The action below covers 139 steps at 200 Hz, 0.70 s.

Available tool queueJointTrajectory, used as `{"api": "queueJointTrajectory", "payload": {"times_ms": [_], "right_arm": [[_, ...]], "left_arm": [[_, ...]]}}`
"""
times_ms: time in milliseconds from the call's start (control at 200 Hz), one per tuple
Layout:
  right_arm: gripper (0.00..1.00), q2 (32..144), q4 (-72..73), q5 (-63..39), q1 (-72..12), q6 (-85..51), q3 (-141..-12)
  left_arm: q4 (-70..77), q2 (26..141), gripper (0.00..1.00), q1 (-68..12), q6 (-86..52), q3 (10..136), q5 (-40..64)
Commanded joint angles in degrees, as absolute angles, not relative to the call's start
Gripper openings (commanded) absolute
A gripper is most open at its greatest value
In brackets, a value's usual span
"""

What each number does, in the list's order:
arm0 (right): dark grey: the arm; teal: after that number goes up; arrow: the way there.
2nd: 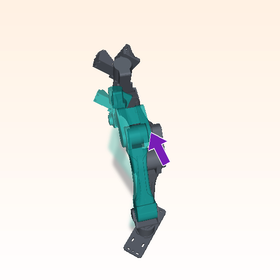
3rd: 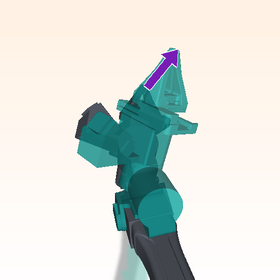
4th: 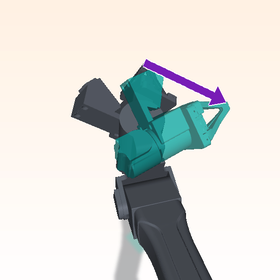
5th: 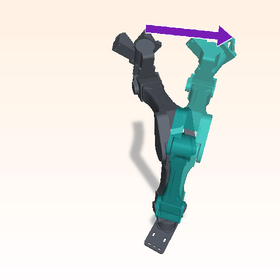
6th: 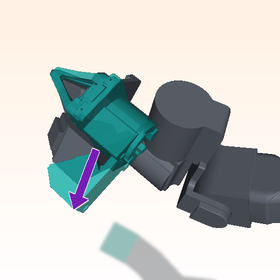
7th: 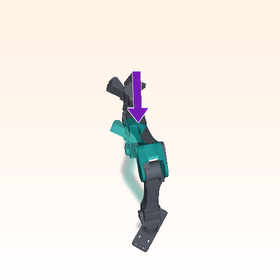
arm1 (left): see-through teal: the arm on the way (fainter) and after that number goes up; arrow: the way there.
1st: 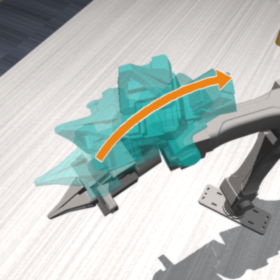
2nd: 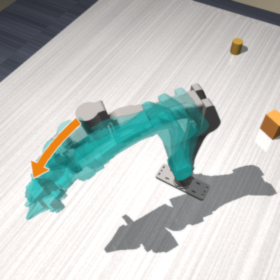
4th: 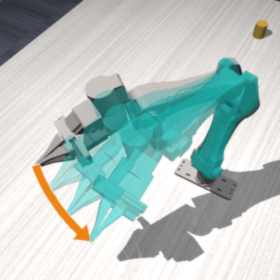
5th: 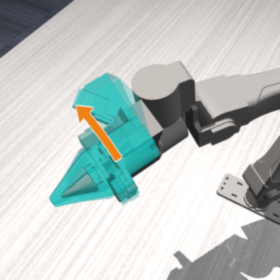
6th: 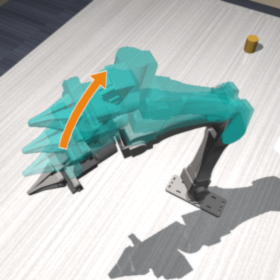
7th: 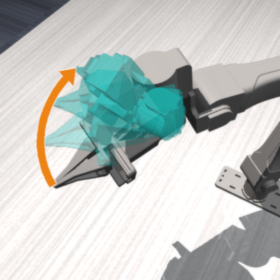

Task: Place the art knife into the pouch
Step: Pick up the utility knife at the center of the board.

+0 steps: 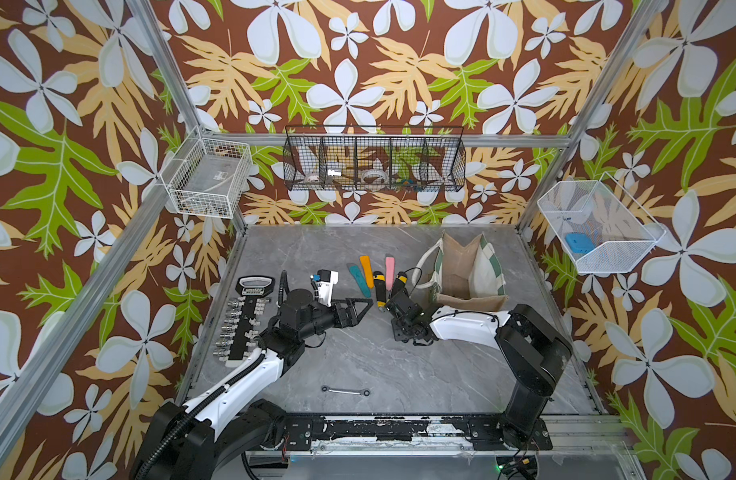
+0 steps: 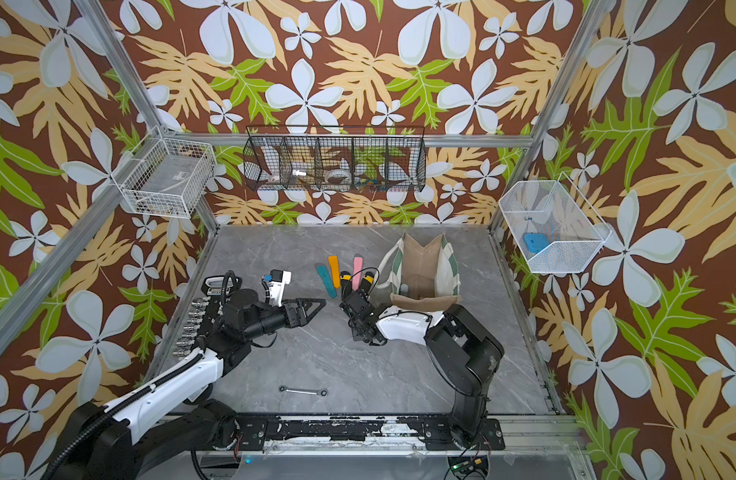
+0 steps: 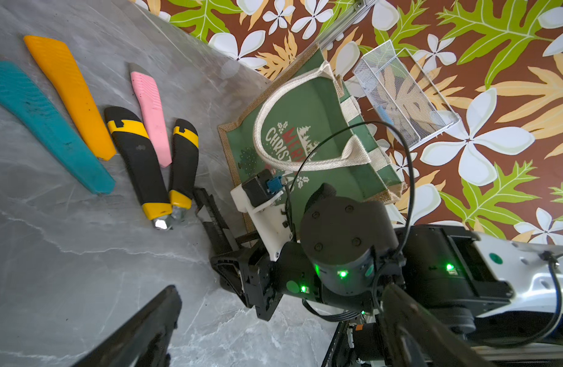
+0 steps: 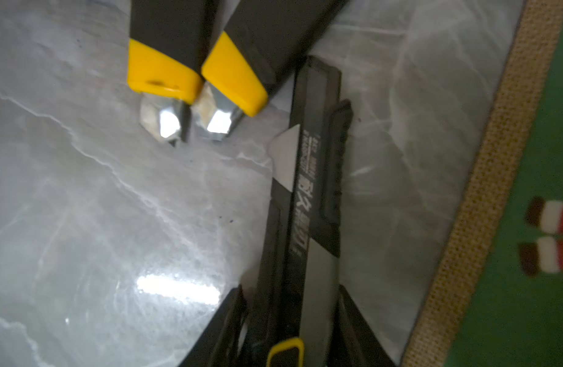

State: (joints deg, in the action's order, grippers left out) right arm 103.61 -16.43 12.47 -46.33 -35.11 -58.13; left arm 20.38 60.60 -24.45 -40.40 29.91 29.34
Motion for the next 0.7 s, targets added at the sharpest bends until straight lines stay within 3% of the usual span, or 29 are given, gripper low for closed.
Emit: {"api": "queueJointTrajectory", "payload": {"times_ms": [0, 255, 691], "right_arm": [[0.39, 103.6, -16.1, 10.9, -46.8, -35.8, -56.9], [0.19, 100.0, -14.7, 11.5, -47.0, -36.7, -55.1], [0.13, 90.8, -14.5, 10.3, -47.0, -35.8, -57.7]], "left_arm": [[19.2, 61.0, 1.00, -24.3, -39.9, 31.0, 28.8], [19.1, 61.4, 1.00, -24.3, -40.4, 31.9, 27.5], [18.4, 59.2, 1.00, -24.4, -40.0, 30.4, 24.5]]}}
